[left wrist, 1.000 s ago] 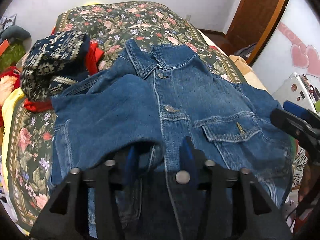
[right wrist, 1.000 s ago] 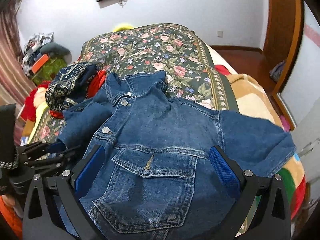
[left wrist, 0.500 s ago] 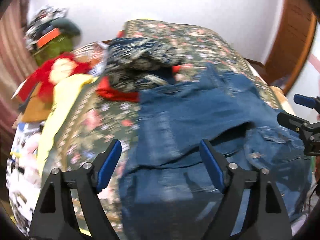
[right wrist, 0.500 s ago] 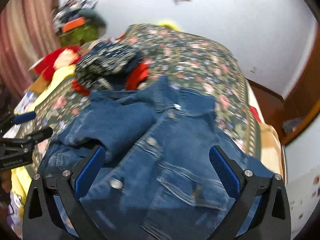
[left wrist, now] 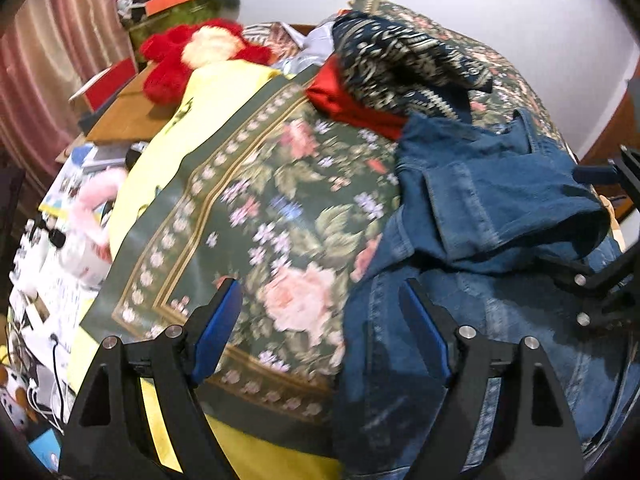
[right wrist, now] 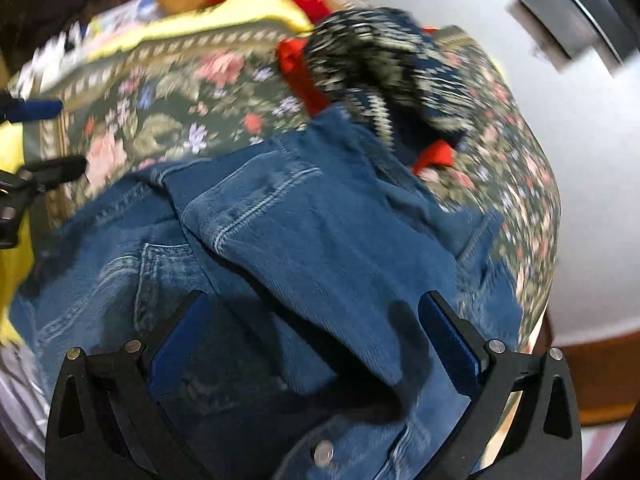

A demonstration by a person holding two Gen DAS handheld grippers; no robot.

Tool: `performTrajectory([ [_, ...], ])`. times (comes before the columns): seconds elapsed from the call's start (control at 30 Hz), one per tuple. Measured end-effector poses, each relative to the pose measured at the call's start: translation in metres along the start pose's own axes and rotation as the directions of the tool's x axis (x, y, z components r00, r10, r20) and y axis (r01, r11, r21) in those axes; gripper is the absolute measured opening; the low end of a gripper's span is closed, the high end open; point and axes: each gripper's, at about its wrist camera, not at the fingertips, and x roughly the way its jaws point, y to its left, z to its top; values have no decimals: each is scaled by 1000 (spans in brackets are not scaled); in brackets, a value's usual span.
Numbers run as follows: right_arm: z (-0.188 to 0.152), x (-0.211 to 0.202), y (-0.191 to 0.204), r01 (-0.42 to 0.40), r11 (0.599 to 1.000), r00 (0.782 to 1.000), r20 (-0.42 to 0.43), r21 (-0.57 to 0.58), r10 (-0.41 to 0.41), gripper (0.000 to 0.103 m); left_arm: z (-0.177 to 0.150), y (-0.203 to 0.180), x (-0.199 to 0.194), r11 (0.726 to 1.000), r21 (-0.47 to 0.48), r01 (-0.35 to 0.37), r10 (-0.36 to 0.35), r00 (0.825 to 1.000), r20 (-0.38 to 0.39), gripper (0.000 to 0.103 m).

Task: Fold large clothes

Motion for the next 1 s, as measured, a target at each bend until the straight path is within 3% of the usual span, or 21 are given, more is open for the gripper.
performTrajectory([
  [0.2, 20, 28, 8, -22, 999, 998, -54, -46, 20, 98, -9, 16, 4, 999, -46, 14, -16, 999, -28, 80],
  [0.37, 24, 34, 14, -60, 996, 997, -51, -68, 56, 72, -9, 21, 8, 998, -62, 12, -15, 999, -41, 80],
  [0.43, 26, 32, 17, -85, 993, 996, -38, -80, 83, 52, -9, 22, 9, 998, -67, 14, -17, 999, -48, 80],
  [0.47, 26, 29, 19, -107, 991, 994, -31, -79, 105, 48, -9, 21, 10, 997, -71, 16, -20, 998, -51, 80],
  [0.53, 26, 24, 18, -135, 989, 991, -13, -67, 135, 25, -8, 20, 10, 997, -72, 23, -27, 998, -54, 80],
  [0.8, 31, -23, -22, -155, 981, 977, 164, 113, 135, 13, -3, 4, 3, 999, -35, 24, -26, 999, -40, 80],
  [1.0, 8, -70, -78, -173, 936, 940, 336, 306, 64, 12, 3, -10, -3, 1000, 1, 19, -19, 999, -28, 80],
])
